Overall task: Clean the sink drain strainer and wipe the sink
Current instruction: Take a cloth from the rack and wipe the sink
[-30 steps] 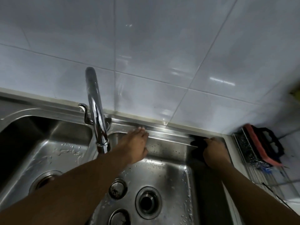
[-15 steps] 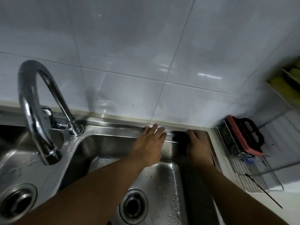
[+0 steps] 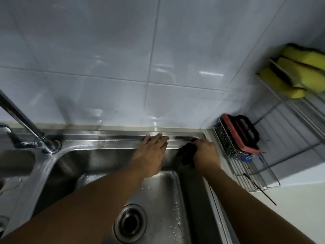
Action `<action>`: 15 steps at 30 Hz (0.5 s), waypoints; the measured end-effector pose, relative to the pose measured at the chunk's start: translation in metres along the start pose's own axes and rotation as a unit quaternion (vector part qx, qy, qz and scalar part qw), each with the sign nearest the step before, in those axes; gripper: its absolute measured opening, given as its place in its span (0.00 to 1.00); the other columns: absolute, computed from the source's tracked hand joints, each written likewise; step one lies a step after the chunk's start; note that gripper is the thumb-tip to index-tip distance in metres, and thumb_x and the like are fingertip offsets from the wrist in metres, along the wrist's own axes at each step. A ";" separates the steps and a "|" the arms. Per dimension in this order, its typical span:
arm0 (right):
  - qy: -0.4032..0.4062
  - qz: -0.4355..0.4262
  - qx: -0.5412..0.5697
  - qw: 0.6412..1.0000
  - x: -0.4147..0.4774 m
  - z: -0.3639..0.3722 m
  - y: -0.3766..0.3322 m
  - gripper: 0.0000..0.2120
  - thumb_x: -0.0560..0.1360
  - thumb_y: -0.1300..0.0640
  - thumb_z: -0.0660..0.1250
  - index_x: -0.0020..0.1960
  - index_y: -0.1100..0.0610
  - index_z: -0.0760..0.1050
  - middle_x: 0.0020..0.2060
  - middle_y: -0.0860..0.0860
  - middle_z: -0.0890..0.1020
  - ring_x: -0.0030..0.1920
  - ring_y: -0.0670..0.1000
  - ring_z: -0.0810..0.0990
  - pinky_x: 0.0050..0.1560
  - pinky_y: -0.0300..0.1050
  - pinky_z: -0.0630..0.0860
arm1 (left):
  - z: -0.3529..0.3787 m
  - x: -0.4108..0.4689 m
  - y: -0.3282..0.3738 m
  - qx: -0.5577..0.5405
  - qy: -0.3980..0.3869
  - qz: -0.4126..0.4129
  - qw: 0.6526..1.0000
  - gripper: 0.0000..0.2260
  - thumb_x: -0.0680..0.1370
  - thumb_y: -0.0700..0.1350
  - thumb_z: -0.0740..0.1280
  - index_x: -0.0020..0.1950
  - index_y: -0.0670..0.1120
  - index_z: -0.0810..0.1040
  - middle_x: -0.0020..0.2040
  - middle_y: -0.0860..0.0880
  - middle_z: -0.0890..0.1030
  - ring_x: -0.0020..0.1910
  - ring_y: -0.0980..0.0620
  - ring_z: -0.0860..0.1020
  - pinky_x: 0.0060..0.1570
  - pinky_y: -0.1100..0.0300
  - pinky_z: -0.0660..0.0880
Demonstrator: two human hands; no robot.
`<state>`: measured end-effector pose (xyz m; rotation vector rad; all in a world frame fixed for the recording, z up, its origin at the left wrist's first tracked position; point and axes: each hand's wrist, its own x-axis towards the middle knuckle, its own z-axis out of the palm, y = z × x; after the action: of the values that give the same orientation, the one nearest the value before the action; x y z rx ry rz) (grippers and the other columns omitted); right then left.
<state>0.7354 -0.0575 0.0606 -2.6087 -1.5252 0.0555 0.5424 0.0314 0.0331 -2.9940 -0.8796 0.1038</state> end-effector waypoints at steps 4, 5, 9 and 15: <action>-0.003 -0.009 -0.002 1.000 -0.029 0.009 0.012 0.18 0.75 0.64 0.64 0.62 0.53 0.79 0.64 0.50 0.77 0.57 0.56 0.73 0.57 0.48 0.74 | 0.009 -0.007 -0.007 0.011 -0.003 0.014 1.000 0.39 0.77 0.52 0.64 0.82 0.45 0.47 0.82 0.49 0.42 0.81 0.47 0.41 0.78 0.44 0.45; -0.003 -0.012 -0.002 1.000 -0.036 0.010 0.015 0.17 0.75 0.64 0.63 0.61 0.53 0.79 0.62 0.51 0.78 0.56 0.56 0.73 0.57 0.48 0.73 | 0.011 -0.008 -0.007 0.005 -0.003 0.011 1.000 0.39 0.78 0.52 0.64 0.82 0.45 0.45 0.82 0.49 0.41 0.81 0.47 0.40 0.79 0.44 0.44; -0.012 -0.006 0.020 1.000 -0.067 0.011 0.022 0.16 0.74 0.65 0.63 0.59 0.55 0.80 0.58 0.52 0.79 0.55 0.56 0.73 0.55 0.47 0.73 | 0.016 -0.019 -0.005 -0.024 -0.017 -0.010 1.000 0.41 0.78 0.53 0.63 0.81 0.46 0.40 0.82 0.48 0.39 0.80 0.48 0.38 0.79 0.45 0.44; -0.005 0.027 0.047 0.998 -0.125 0.004 0.019 0.16 0.73 0.51 0.67 0.59 0.55 0.80 0.59 0.51 0.78 0.55 0.56 0.73 0.56 0.50 0.77 | 0.019 -0.042 -0.018 -0.045 -0.028 -0.042 0.998 0.42 0.77 0.53 0.64 0.81 0.47 0.38 0.82 0.49 0.38 0.81 0.48 0.41 0.78 0.44 0.45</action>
<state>0.6895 -0.1751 0.0512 -2.5789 -1.4179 0.1420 0.4958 0.0240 0.0169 -3.0452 -1.0426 0.1508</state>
